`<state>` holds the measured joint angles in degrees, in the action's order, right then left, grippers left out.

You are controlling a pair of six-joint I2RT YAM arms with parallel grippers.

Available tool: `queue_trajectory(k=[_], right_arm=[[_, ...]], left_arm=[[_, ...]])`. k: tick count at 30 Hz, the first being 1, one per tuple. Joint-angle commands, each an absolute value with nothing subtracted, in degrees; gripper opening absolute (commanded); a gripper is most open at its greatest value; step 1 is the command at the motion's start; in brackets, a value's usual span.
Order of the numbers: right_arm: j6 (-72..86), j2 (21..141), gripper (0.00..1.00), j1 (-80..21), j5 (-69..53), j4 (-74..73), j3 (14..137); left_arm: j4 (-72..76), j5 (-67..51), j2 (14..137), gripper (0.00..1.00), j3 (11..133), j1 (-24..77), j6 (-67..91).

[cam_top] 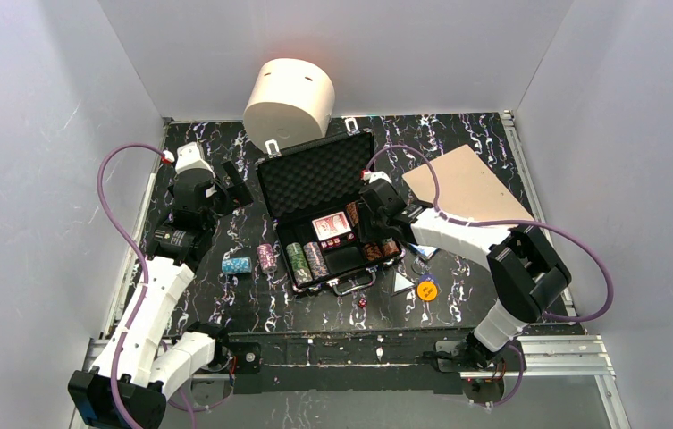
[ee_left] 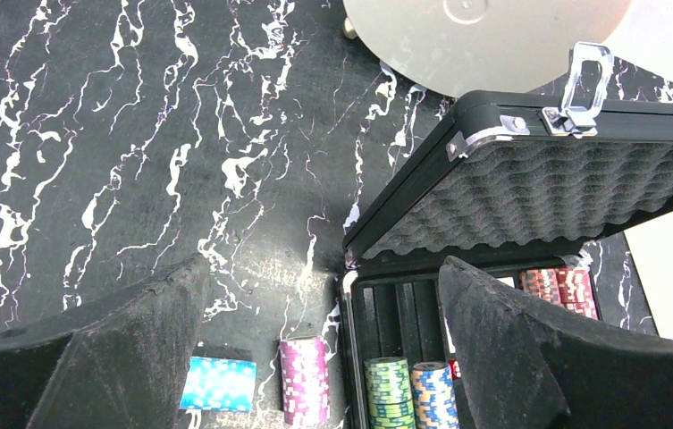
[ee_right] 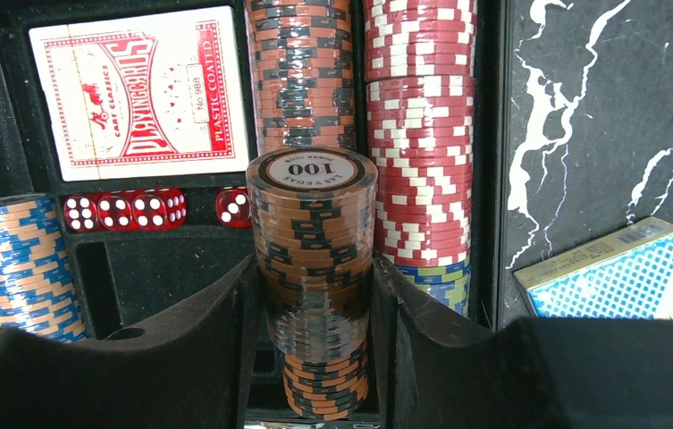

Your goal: Pack up texas hold em set

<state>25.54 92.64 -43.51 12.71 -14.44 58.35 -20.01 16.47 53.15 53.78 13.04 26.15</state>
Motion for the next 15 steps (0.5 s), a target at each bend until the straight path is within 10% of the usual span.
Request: queue_trajectory(k=[1, 15], right_arm=[[26.06, 90.59, 0.32, -44.07, 16.09, -8.27, 58.59], [24.05, 89.29, 0.27, -44.67, 12.88, -12.92, 56.78]], left_arm=[[-21.03, 17.12, 52.04, 0.98, 53.31, 13.27, 25.84], [-21.18, 17.07, 52.20, 0.98, 52.91, 13.25, 26.27]])
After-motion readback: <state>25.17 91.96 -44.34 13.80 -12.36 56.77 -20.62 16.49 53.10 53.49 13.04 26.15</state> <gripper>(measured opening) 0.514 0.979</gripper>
